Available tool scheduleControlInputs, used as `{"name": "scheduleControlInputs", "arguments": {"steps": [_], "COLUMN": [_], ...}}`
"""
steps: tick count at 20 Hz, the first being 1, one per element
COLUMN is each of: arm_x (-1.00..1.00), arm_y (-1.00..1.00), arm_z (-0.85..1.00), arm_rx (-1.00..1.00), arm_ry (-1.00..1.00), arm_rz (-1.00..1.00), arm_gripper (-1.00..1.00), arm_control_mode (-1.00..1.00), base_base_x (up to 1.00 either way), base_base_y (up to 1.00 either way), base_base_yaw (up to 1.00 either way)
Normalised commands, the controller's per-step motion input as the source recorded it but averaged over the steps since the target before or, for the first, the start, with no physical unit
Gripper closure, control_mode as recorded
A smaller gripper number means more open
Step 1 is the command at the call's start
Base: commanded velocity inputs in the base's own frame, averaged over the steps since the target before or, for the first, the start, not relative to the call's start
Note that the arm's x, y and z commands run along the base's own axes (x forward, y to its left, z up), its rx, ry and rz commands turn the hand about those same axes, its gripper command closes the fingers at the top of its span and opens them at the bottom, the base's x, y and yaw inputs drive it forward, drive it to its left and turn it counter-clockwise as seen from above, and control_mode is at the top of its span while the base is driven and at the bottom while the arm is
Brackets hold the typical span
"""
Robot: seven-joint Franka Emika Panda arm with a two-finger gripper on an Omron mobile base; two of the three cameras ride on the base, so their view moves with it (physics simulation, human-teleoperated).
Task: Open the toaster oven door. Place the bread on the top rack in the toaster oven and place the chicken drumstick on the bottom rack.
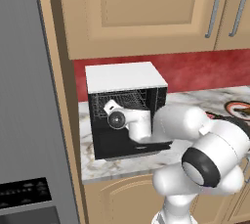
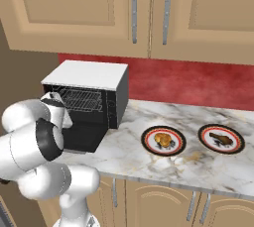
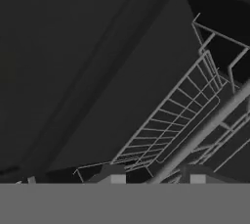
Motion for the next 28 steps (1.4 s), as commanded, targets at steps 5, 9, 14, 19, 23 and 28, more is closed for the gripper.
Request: {"name": "scheduleControlInputs", "arguments": {"steps": [5,9,14,19,23,28], "arm_x": [-0.97,-0.7,-0.54,-0.31,0.05,0.47], "arm_y": [-0.32,-0.25,-0.36,-0.74,-1.0,-1.0], "arm_z": [-0.14,0.4,0.93,0.98,0.57,0.15], "arm_rx": [0.0,0.0,0.0,0.03,0.09,0.03], "arm_ry": [0.27,0.15,0.12,0.03,0.21,0.37], "arm_rz": [0.03,0.0,-0.02,-0.09,-0.28,-0.25], "arm_gripper": [1.0,1.0,-1.0,-1.0,-1.0,-1.0], "arm_control_mode": [-1.0,-1.0,-1.0,-1.0,-1.0,-1.0], "base_base_x": [0.0,0.0,0.0,0.0,0.0,0.0], "base_base_y": [0.0,0.0,0.0,0.0,0.0,0.0], "base_base_yaw": [0.0,0.0,0.0,0.0,0.0,0.0]}}
